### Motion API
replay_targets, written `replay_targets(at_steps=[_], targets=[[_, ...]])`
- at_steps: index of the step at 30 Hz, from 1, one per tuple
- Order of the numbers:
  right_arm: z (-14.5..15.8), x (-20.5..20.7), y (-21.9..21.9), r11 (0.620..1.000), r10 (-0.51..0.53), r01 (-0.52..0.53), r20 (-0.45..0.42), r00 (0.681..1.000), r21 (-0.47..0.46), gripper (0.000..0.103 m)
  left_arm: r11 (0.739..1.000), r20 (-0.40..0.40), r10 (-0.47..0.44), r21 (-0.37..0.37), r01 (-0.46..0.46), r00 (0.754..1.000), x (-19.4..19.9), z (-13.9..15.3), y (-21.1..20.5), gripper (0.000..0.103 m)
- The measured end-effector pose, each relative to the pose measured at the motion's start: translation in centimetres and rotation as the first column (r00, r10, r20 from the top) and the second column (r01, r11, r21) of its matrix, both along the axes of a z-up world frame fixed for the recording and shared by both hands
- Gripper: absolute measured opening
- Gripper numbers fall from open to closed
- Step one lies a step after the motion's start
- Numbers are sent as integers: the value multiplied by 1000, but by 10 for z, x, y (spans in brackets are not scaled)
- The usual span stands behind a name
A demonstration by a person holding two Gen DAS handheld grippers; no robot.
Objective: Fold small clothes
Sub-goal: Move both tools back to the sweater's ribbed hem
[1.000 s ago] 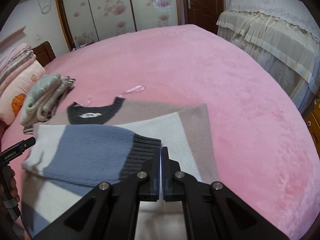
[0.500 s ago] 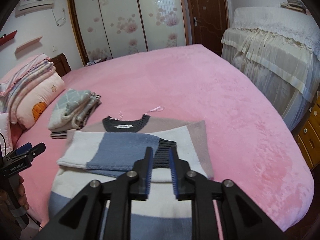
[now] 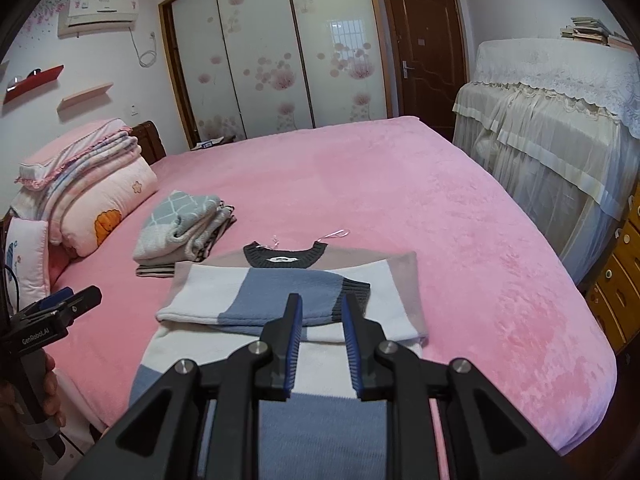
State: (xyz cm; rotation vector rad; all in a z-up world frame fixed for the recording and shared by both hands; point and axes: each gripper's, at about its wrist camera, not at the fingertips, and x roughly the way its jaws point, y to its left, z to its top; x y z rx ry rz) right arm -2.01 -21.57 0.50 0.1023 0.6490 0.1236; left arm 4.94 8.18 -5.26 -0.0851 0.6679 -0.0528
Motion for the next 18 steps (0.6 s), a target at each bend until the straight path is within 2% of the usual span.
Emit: replay_targets(at_steps=[6, 11, 18], targets=[[-1, -25, 0, 1000, 12, -12, 9, 1000, 16, 21, 998, 12, -8, 59, 8, 1000, -26, -4, -3, 102], [-9, -41, 2, 1000, 16, -16, -1, 1000, 20, 21, 997, -3, 5, 79, -5, 1000, -38, -15, -1, 102], [-29, -59, 4, 999, 33, -33, -31, 999, 7, 21, 998, -58, 40, 55, -37, 998, -48, -39, 9, 102]])
